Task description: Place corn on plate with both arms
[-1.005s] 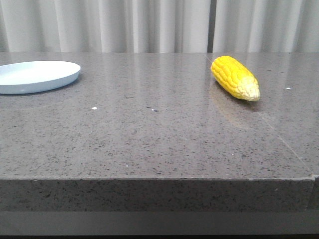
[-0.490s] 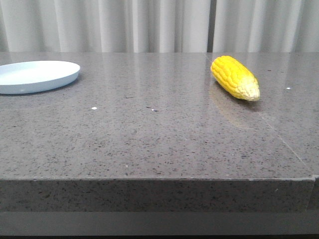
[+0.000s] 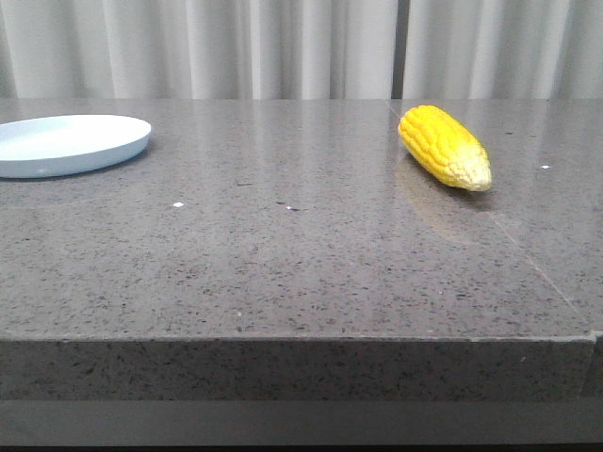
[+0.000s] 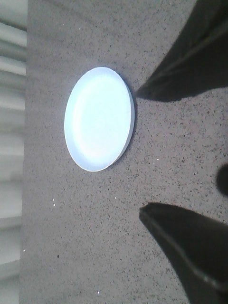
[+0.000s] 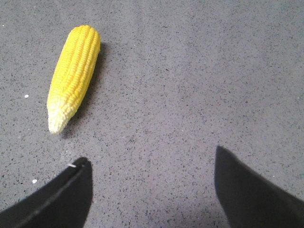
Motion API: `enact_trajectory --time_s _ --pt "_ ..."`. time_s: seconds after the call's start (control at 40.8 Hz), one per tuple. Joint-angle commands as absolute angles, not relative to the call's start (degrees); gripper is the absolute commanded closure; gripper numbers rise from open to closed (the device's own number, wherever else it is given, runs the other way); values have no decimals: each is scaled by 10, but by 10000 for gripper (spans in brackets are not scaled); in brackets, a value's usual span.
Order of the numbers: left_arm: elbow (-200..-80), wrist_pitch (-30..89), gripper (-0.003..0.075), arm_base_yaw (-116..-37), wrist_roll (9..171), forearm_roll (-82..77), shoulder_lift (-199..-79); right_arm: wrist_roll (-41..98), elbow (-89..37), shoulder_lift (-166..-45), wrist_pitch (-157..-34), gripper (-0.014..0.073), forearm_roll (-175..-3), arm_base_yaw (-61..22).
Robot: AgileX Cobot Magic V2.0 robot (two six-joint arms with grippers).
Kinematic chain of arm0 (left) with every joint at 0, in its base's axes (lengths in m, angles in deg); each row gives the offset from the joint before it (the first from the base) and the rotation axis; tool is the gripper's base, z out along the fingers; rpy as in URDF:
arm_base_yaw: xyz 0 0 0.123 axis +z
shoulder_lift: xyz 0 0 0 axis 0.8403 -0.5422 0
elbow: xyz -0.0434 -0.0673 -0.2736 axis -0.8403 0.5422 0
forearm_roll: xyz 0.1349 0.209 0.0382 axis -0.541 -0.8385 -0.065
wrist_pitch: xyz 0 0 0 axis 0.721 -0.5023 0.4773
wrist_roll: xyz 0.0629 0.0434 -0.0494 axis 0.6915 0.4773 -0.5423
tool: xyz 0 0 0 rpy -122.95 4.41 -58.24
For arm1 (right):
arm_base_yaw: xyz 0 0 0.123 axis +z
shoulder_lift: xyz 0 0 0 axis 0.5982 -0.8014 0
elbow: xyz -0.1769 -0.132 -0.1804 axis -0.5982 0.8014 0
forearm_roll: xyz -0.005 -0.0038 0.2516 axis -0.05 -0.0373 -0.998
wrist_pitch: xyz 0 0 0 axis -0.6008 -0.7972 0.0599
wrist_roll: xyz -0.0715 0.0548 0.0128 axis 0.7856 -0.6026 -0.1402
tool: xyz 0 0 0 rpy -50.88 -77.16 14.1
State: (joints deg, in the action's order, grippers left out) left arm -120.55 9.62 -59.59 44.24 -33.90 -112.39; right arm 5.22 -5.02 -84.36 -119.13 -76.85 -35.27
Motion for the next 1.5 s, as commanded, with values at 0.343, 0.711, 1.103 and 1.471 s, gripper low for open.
enact_trajectory --time_s 0.343,0.711,1.103,1.471 --pt "-1283 90 189 -600 443 -336 -1274 58 -69 -848 -1162 -13 -771 -356" --pt "-1404 44 189 -590 443 -422 -1488 58 -69 -848 -1162 -13 -771 -356" --pt "-1526 47 189 -489 685 -105 -1681 58 -69 -848 -1162 -13 -771 -356" --pt "-1616 66 189 -491 699 -59 -1802 58 -69 -848 -1162 -13 -771 -356"
